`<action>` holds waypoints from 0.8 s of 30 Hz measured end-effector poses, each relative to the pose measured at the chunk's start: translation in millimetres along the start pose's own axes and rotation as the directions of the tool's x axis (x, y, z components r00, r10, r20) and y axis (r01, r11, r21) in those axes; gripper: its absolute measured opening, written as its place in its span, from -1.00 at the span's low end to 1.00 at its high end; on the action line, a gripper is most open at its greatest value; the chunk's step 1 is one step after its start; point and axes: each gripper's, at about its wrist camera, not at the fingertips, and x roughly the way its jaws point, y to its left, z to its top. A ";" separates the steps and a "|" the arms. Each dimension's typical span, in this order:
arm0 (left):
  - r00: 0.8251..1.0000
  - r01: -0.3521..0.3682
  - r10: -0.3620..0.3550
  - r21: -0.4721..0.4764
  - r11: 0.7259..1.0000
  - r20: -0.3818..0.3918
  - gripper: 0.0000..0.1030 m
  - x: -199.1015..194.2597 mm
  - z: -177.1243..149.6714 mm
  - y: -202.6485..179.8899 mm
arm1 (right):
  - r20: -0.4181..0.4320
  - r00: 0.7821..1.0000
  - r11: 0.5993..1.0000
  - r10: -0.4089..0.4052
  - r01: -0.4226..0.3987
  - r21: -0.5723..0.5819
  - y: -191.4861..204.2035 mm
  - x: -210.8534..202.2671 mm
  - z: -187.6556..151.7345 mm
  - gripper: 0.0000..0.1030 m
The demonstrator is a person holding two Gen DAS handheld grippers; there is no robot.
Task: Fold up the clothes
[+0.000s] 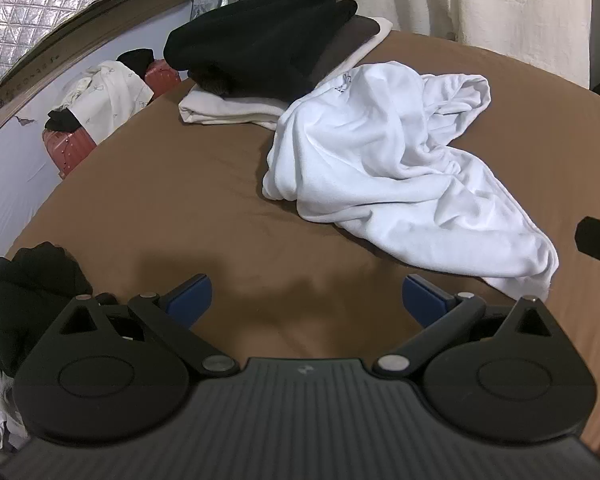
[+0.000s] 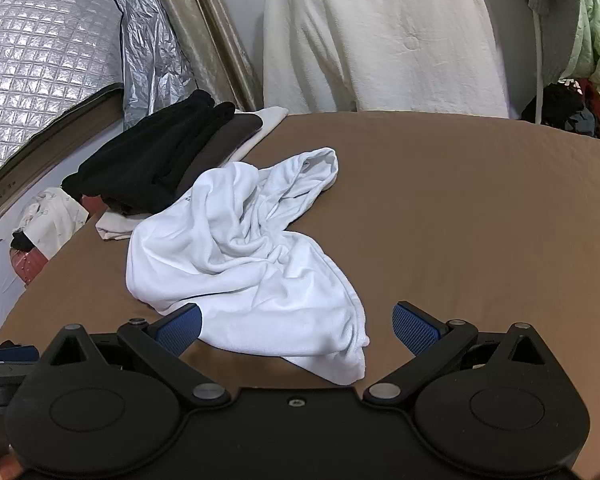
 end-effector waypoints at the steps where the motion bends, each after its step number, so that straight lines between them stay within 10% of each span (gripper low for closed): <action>1: 1.000 0.002 -0.002 0.001 1.000 0.000 1.00 0.1 0.1 0.3 | 0.000 1.000 1.000 0.000 0.000 0.000 0.3 -0.1 -0.2 1.00; 24: 1.000 0.019 -0.020 0.015 1.000 0.023 1.00 13.7 13.9 -2.2 | -0.011 1.000 1.000 -0.005 0.005 0.008 -1.7 4.5 -2.0 1.00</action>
